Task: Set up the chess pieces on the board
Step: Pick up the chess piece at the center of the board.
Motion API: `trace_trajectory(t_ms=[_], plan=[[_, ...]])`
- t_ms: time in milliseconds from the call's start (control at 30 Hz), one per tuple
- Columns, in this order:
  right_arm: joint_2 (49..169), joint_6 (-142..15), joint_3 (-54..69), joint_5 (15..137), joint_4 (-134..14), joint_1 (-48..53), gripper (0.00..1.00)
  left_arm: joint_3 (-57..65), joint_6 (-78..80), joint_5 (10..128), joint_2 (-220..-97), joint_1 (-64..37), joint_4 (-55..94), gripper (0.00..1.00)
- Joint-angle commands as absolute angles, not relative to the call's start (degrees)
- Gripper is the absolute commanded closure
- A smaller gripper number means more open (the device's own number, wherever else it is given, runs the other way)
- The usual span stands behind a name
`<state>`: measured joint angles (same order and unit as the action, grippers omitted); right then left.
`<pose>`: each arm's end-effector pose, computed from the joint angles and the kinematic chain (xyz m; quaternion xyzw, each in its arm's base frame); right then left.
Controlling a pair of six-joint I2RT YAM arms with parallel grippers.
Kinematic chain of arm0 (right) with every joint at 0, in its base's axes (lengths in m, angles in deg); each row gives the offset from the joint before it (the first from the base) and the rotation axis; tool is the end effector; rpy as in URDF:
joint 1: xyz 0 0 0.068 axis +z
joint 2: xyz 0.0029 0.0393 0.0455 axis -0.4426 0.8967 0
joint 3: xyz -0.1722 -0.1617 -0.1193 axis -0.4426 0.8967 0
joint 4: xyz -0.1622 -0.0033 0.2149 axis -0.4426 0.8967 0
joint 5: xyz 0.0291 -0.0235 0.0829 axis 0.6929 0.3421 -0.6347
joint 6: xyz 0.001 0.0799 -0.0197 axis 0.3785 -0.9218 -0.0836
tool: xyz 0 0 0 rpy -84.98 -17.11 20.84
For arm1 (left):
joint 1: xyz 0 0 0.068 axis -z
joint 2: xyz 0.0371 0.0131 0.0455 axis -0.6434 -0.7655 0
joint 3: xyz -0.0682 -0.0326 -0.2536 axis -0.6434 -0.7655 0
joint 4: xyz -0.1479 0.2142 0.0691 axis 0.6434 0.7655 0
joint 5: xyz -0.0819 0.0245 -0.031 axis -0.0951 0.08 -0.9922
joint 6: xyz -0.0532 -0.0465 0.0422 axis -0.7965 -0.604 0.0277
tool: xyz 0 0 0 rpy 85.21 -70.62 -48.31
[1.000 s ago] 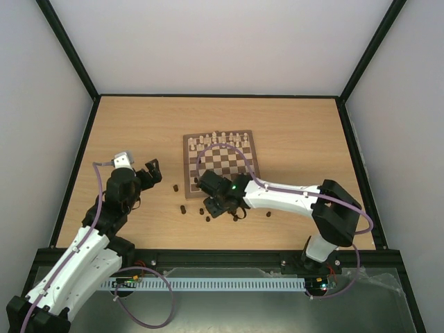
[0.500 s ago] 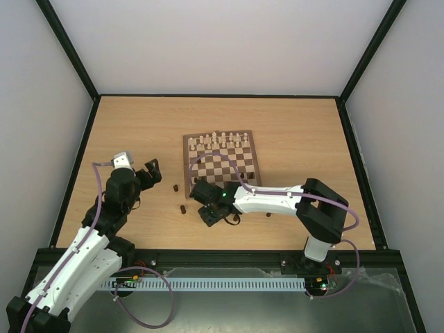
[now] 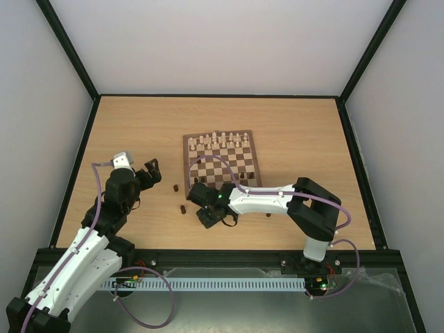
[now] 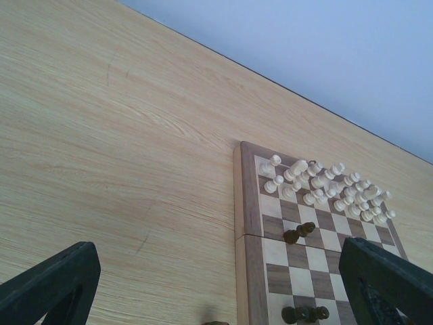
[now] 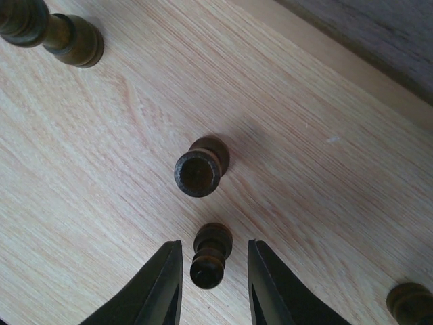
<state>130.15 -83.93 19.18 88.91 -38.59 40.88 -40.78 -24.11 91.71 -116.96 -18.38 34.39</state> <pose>0.1545 0.3503 0.1272 -0.3190 0.9111 0.1594 0.2066 0.1943 -0.0578 0.2401 -0.1771 0.7927 -0.1884 0.5521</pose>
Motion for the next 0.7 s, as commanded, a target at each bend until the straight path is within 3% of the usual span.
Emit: trace_trajectory(t_ms=[0, 233, 433, 667], plan=[[131.46, -84.33, 18.16, 89.07, -37.66, 41.41, 0.76, -40.98, -24.29, 92.07, -116.41, -18.69, 34.93, 0.0], [130.77, -84.65, 17.81, 91.01, -37.0, 41.46, 0.88, -41.04, -24.18, 91.89, -116.08, -18.66, 35.01, 0.0], [125.69, -84.9, 15.59, 97.26, -32.37, 40.17, 0.88, -41.14, -24.21, 91.36, -116.51, -18.69, 34.68, 0.01], [122.91, -81.52, 10.96, 98.02, -29.06, 30.36, 0.88, -41.27, -24.33, 91.1, -116.57, -18.69, 34.4, 0.01]])
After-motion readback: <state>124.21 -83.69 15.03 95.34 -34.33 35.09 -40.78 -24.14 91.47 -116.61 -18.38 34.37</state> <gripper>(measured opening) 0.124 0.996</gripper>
